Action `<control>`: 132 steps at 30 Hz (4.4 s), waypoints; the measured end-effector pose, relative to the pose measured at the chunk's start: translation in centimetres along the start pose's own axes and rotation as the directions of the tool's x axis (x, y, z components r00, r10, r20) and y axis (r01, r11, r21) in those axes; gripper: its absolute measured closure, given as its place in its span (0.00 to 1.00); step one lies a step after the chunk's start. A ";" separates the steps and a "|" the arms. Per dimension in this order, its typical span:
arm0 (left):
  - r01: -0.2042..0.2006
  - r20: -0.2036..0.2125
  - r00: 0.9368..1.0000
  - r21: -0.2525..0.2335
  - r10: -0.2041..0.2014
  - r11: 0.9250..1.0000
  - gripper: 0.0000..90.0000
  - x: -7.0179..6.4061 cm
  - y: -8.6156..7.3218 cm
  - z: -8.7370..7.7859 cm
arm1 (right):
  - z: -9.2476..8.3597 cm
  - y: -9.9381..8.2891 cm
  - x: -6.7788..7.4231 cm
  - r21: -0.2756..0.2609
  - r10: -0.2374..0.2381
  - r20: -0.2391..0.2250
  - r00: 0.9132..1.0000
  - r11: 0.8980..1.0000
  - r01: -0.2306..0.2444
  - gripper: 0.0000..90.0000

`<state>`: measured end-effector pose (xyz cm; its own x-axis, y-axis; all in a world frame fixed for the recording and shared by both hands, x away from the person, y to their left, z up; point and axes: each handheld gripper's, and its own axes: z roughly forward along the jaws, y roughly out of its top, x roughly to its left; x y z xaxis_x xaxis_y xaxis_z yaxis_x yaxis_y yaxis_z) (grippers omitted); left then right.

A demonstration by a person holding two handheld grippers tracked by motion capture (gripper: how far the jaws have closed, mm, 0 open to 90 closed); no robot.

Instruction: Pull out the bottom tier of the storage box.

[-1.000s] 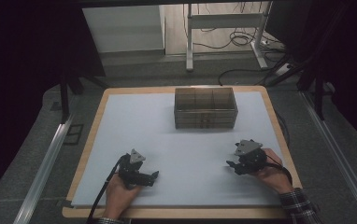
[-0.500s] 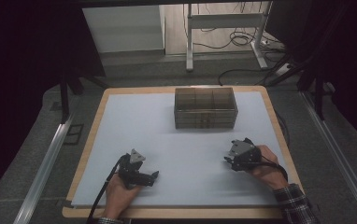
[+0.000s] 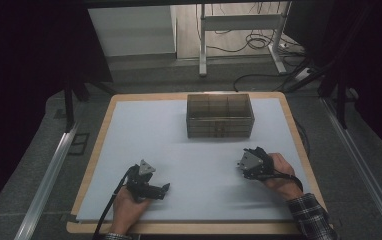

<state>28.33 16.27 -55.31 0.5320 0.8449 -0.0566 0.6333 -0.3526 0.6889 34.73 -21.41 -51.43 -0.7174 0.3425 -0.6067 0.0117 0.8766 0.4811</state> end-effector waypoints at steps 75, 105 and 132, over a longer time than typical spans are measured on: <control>-0.006 0.000 1.000 0.004 0.006 1.000 0.00 0.0 0.0 0.0 | 10.5 5.8 1.7 0.218 -0.511 0.322 0.797 0.859 0.463 0.85; -0.006 0.000 1.000 0.004 0.006 1.000 0.00 0.0 0.0 0.0 | 8.6 5.4 3.2 0.197 -0.510 0.329 0.795 0.860 0.470 0.88; -0.003 0.000 1.000 0.002 0.003 1.000 0.00 0.0 0.0 0.0 | 6.6 5.4 3.8 0.150 -0.487 0.281 0.827 0.873 0.464 0.78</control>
<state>28.32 16.28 -55.29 0.5336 0.8440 -0.0542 0.6330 -0.3561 0.6874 36.64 -13.16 -55.34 -0.4029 -0.0491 -0.9139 -0.2182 0.9749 0.0438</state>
